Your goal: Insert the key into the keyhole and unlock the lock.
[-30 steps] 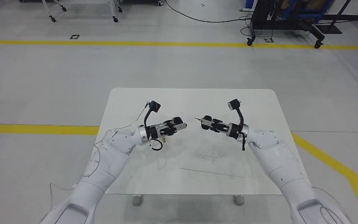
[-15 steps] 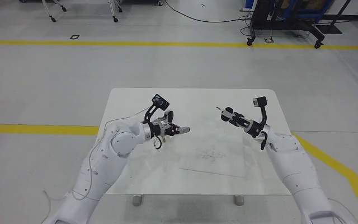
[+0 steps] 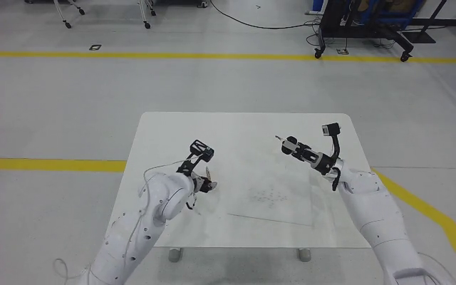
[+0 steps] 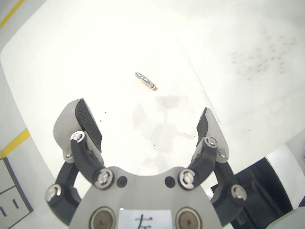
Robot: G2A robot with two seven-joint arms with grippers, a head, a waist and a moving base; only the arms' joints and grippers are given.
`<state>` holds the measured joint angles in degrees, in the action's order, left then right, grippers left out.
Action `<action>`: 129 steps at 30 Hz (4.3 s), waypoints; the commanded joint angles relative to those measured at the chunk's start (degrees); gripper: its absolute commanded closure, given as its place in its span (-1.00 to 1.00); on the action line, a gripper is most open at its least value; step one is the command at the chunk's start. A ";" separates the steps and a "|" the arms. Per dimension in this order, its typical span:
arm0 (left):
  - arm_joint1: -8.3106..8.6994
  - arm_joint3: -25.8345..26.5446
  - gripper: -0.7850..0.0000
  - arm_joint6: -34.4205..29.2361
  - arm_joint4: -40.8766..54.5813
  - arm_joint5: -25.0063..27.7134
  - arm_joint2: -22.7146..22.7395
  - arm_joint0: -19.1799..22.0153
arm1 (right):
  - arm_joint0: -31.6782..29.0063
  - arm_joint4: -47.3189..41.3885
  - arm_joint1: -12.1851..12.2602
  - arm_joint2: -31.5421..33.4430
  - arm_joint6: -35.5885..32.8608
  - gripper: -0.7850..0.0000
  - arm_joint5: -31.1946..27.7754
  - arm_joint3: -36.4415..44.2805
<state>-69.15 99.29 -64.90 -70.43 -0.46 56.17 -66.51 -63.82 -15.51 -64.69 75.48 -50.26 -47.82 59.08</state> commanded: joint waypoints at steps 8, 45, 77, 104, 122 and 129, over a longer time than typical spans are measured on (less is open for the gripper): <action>-2.51 -7.94 -0.85 1.19 -0.65 -8.31 -5.71 4.72 | 0.00 0.00 0.00 0.00 0.00 1.00 0.00 0.00; -6.38 -18.31 1.00 8.47 -0.30 -8.82 -7.60 8.07 | 0.00 0.00 0.00 0.00 0.00 1.00 0.00 0.00; -7.08 -29.25 1.00 39.08 40.10 18.95 5.06 1.72 | 0.00 0.00 0.00 0.00 0.00 1.00 0.00 0.00; -8.05 -40.92 1.00 15.99 88.87 16.00 10.14 5.82 | 7.24 -0.84 -4.38 -11.73 10.47 1.00 4.47 -8.39; -9.73 -41.47 1.00 21.35 95.81 -3.95 6.56 11.23 | 2.35 -3.23 -2.47 -6.65 8.09 1.00 24.05 4.03; -9.72 -39.88 1.00 22.70 95.61 -3.38 6.69 10.95 | 2.09 -1.99 -2.47 -7.17 8.19 1.00 25.32 3.75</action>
<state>-78.88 58.78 -43.22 25.32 -4.11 62.68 -55.52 -61.51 -18.68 -67.16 68.76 -42.14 -23.69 63.06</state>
